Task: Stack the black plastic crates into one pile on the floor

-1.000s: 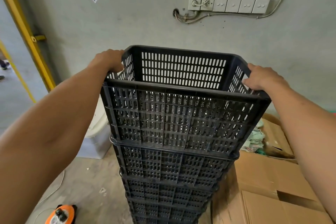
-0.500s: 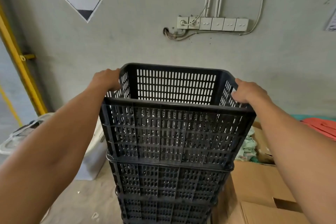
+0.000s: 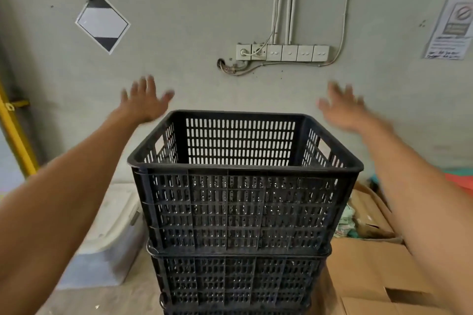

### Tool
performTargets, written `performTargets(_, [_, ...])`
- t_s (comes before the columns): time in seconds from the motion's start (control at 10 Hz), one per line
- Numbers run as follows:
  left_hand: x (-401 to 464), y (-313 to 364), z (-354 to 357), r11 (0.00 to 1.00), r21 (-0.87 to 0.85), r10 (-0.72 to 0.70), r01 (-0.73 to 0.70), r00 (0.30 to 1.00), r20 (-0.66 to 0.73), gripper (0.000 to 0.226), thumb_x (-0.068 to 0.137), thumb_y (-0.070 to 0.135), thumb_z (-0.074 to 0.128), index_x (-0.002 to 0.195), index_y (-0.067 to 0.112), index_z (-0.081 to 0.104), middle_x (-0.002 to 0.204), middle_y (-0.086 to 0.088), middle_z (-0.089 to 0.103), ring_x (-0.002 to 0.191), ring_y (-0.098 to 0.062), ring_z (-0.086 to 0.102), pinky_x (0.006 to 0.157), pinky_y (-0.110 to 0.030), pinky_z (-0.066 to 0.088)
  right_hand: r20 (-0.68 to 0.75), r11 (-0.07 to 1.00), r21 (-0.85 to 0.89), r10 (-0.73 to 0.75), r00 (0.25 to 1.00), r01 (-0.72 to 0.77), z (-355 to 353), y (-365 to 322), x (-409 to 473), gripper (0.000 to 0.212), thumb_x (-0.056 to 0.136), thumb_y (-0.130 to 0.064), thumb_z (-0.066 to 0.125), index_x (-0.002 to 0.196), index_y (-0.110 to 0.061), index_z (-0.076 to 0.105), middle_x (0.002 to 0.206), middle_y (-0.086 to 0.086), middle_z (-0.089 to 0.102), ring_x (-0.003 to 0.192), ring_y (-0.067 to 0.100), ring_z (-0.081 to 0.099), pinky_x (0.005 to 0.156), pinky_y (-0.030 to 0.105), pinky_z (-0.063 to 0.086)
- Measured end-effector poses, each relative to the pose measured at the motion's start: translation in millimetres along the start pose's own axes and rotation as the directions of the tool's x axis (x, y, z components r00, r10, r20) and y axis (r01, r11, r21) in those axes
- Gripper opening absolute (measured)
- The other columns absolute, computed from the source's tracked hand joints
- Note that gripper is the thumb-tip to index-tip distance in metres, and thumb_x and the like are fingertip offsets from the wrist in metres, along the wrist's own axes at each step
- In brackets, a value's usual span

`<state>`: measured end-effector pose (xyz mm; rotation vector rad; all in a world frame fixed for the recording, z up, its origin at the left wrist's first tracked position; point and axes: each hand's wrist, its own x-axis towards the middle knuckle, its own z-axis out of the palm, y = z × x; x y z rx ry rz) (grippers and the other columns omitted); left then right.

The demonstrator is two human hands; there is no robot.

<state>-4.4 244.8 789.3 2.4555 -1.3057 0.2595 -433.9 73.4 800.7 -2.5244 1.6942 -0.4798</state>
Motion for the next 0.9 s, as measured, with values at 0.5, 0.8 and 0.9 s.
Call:
performTargets(0.5, [-6,-11,69,0.994,0.07,0.064,-0.086,0.959,0.277,0.11,0.083,0.082,0.038,0.158,0.014,-0.006,0.166,-0.01,-0.003,0.149,-0.038,0.016,0.12,-0.054,0.017,0.242,0.952,-0.29,0.17,0.955,-0.096,73,33,-3,0.082,0.095,-0.066,0.042,0.159,-0.036,0.002,0.167,0.008,-0.007,0.151,0.037,0.01,0.119,0.053,0.019])
performTargets(0.8, [-40,2,39,0.986,-0.061,0.149,-0.154,0.985,-0.09,0.071,0.097,0.062,0.037,0.136,0.004,0.05,0.133,-0.021,0.057,0.12,-0.039,0.054,0.1,-0.052,0.045,-0.018,0.999,-0.035,0.026,1.0,-0.026,56,16,-29,0.063,0.097,-0.052,0.05,0.154,-0.026,0.039,0.158,0.016,0.032,0.145,0.036,0.03,0.116,0.048,0.03])
performTargets(0.9, [-52,5,23,0.929,-0.333,0.037,-0.164,0.934,-0.356,0.061,0.098,0.058,0.039,0.131,0.012,0.06,0.128,-0.01,0.064,0.115,-0.027,0.06,0.098,-0.042,0.047,-0.241,0.983,0.171,-0.025,0.97,0.068,45,13,-40,0.049,0.098,-0.049,0.049,0.142,-0.029,0.056,0.151,0.006,0.047,0.14,0.03,0.04,0.113,0.045,0.033])
